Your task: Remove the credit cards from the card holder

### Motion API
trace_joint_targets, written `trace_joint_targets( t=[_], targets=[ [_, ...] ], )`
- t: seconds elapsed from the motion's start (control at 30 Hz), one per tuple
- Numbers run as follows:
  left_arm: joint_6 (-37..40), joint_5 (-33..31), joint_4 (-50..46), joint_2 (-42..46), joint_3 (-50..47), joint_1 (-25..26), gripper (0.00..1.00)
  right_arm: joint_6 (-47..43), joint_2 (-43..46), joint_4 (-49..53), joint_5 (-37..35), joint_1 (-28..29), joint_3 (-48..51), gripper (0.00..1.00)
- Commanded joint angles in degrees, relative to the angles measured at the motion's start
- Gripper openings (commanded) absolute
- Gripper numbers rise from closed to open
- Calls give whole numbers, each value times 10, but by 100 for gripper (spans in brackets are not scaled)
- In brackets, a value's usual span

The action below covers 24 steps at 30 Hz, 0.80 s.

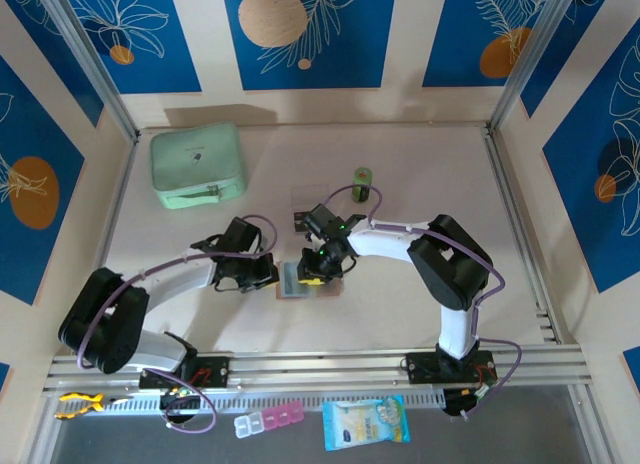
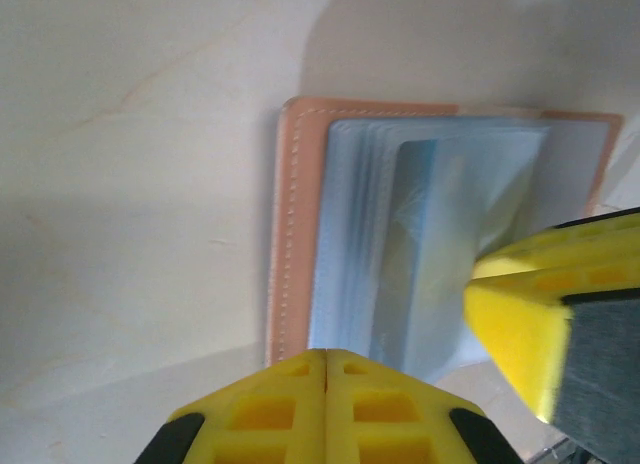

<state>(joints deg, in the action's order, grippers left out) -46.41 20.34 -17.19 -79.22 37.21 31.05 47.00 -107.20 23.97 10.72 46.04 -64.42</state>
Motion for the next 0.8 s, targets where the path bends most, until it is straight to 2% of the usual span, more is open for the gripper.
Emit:
trace_joint_targets(
  t=[0.0, 0.2, 0.47, 0.77],
  targets=[
    [-13, 12, -4, 19, 17, 7, 8, -2, 17, 10, 5, -4, 18, 25],
    [-36, 26, 14, 27, 26, 16, 16, 6, 21, -15, 23, -12, 32, 24],
    [-60, 43, 64, -18, 32, 40, 26, 18, 31, -66, 54, -27, 69, 24],
    [-66, 41, 76, -55, 37, 51, 28, 34, 41, -117, 89, -43, 102, 23]
  ],
)
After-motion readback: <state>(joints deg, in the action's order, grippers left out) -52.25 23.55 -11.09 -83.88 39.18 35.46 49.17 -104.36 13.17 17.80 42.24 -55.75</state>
